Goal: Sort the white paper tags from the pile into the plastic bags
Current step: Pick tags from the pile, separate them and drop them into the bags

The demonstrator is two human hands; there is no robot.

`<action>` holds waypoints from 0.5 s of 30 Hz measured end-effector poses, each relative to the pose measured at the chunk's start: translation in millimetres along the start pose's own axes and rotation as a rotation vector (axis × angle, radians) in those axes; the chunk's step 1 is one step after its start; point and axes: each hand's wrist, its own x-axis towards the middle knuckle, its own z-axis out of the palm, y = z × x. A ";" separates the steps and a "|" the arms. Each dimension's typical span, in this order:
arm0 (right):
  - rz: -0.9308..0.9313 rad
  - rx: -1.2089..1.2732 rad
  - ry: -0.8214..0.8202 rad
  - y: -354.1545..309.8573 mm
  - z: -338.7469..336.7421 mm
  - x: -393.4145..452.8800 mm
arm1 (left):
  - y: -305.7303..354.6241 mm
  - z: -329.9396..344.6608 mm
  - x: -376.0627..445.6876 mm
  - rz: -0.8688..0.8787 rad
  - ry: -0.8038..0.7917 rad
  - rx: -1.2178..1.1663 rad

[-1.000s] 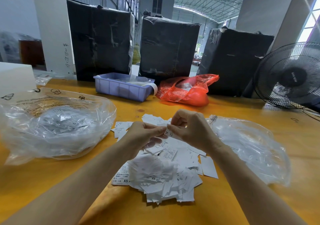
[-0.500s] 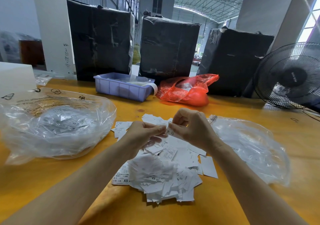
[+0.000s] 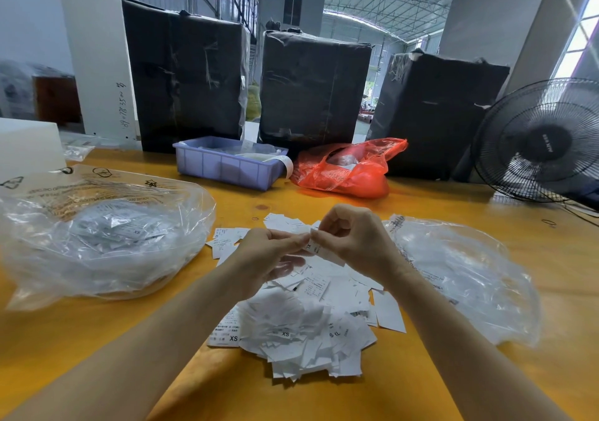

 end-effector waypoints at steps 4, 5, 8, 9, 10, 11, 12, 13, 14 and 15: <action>0.023 -0.025 0.033 2.4 -1.0 1.4 | 1.1 -1.3 0.0 -0.010 0.005 -0.053; 0.028 -0.017 0.042 2.3 -1.6 0.9 | 0.5 -0.9 -0.1 -0.013 0.019 -0.051; 0.038 0.045 0.053 0.1 -3.9 -1.1 | -0.2 1.4 -0.3 -0.012 0.050 -0.111; 0.039 0.048 0.054 -0.3 -4.7 -1.0 | 0.1 2.0 -0.1 -0.008 0.053 -0.148; 0.039 0.037 0.055 -0.2 -5.6 -0.6 | 0.5 2.6 0.3 -0.009 0.060 -0.173; 0.036 0.019 0.053 0.1 -6.2 0.2 | 0.7 3.0 0.7 -0.010 0.070 -0.187; 0.031 -0.003 0.047 0.4 -6.6 1.0 | 1.1 3.4 1.0 -0.008 0.079 -0.199; 0.025 -0.026 0.038 0.6 -6.9 1.5 | 1.3 3.7 1.2 -0.004 0.083 -0.210; 0.017 -0.044 0.025 0.8 -7.1 1.6 | 1.5 4.1 1.2 -0.001 0.083 -0.220; 0.008 -0.054 0.007 0.7 -7.3 1.2 | 1.5 4.4 1.1 0.001 0.080 -0.226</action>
